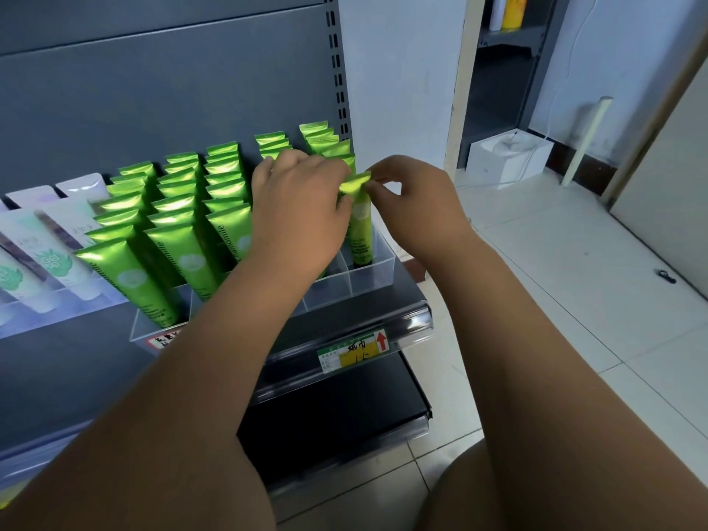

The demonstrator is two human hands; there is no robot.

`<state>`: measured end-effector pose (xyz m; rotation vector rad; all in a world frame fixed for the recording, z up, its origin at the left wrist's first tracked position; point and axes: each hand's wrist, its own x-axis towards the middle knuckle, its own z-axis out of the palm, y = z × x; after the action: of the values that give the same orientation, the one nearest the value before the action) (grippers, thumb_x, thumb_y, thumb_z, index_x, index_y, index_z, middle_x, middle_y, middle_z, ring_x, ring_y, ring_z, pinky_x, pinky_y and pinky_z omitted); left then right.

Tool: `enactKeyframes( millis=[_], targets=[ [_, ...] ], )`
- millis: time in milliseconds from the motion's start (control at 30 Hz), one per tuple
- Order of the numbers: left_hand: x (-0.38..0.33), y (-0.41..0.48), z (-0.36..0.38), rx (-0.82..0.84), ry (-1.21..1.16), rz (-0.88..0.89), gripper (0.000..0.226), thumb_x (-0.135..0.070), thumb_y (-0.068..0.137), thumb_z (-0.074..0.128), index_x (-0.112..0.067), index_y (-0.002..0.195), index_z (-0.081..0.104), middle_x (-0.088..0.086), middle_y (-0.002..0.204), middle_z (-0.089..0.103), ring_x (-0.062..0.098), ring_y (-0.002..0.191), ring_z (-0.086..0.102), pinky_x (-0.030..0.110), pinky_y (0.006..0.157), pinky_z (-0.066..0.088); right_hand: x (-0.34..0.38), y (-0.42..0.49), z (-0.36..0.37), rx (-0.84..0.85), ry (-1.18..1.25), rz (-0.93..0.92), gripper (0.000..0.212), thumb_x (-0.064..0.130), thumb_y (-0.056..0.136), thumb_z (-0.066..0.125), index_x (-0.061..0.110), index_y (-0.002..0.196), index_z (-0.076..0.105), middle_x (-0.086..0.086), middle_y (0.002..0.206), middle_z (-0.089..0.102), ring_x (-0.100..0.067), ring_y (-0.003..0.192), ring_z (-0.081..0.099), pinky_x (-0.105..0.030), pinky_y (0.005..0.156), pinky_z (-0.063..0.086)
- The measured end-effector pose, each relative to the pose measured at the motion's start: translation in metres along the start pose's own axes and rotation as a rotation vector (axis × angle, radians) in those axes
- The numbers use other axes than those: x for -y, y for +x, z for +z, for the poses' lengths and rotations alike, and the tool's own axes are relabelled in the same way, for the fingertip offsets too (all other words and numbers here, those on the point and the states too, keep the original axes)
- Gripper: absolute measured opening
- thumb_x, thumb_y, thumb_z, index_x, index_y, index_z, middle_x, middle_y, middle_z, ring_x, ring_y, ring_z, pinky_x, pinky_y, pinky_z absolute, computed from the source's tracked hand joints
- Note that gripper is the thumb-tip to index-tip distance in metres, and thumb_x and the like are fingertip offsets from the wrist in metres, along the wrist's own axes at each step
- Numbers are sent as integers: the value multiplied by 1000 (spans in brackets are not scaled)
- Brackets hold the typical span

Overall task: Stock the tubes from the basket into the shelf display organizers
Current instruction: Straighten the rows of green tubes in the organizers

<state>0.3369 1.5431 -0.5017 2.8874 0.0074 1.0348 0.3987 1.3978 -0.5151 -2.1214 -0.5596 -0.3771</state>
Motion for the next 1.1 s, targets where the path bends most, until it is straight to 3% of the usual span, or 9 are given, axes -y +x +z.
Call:
enactKeyframes(
  millis=[100, 233, 400, 533, 633, 767, 833, 933, 1100],
  targets=[
    [0, 4, 1, -34, -46, -27, 26, -41, 92, 62, -24, 109, 73, -7, 101, 73, 26, 111, 56, 46, 101, 39, 2, 7, 1, -28, 95, 51, 22, 26, 97, 59, 20, 112, 74, 9, 108, 73, -6, 100, 64, -17, 83, 46],
    [13, 18, -9, -55, -239, -132, 28, -46, 92, 58, -26, 103, 74, -11, 96, 73, 25, 109, 57, 46, 95, 47, 3, 22, -5, -54, 287, 157, 15, 24, 93, 64, 21, 100, 77, 11, 95, 74, -3, 92, 68, -29, 89, 55],
    [38, 42, -18, 11, -325, -222, 21, -44, 90, 60, -29, 86, 73, -13, 89, 73, 23, 94, 64, 43, 91, 52, -4, 34, -9, -4, 411, 200, 16, 25, 92, 66, 17, 91, 79, 4, 91, 77, -11, 89, 70, -35, 89, 58],
    [41, 52, -18, 157, -284, -232, 15, -40, 89, 66, -28, 84, 74, -14, 79, 69, 17, 77, 61, 45, 88, 55, -12, 42, -1, 28, 369, 204, 20, 25, 92, 69, 7, 88, 78, -1, 90, 77, -15, 85, 70, -38, 85, 58],
    [33, 65, -20, 203, -246, -202, 17, -44, 85, 69, -28, 83, 74, -13, 83, 70, 18, 89, 66, 48, 93, 53, -13, 48, 2, 90, 387, 189, 18, 24, 90, 72, 8, 89, 79, 0, 92, 78, -11, 87, 71, -29, 81, 58],
    [16, 74, -28, 267, -355, -190, 38, -53, 89, 68, -16, 78, 70, -10, 56, 53, 13, 59, 51, 33, 71, 49, -12, 47, -7, 107, 517, 187, 18, 13, 92, 63, 11, 94, 80, 0, 90, 78, -6, 87, 71, -17, 80, 55],
    [12, 72, -31, 346, -336, -149, 35, -53, 86, 71, -20, 79, 73, -15, 60, 60, 11, 63, 56, 34, 72, 50, -13, 44, -12, 118, 537, 167, 16, 12, 90, 64, 10, 94, 80, 2, 89, 78, -3, 85, 71, -16, 78, 54],
    [13, 64, -32, 434, -278, -98, 12, -40, 80, 81, -28, 81, 77, -15, 80, 72, 10, 83, 68, 42, 84, 59, -13, 41, -14, 181, 501, 138, 13, 11, 87, 70, 10, 95, 80, 1, 87, 78, -3, 81, 71, -13, 71, 52],
    [8, 53, -23, 348, -255, -105, 7, -24, 81, 81, -26, 85, 76, -11, 81, 71, 18, 86, 69, 46, 86, 58, -15, 37, -16, 210, 381, 97, 9, 9, 82, 76, 7, 90, 80, -17, 83, 74, -12, 66, 62, -18, 56, 49]
  ],
)
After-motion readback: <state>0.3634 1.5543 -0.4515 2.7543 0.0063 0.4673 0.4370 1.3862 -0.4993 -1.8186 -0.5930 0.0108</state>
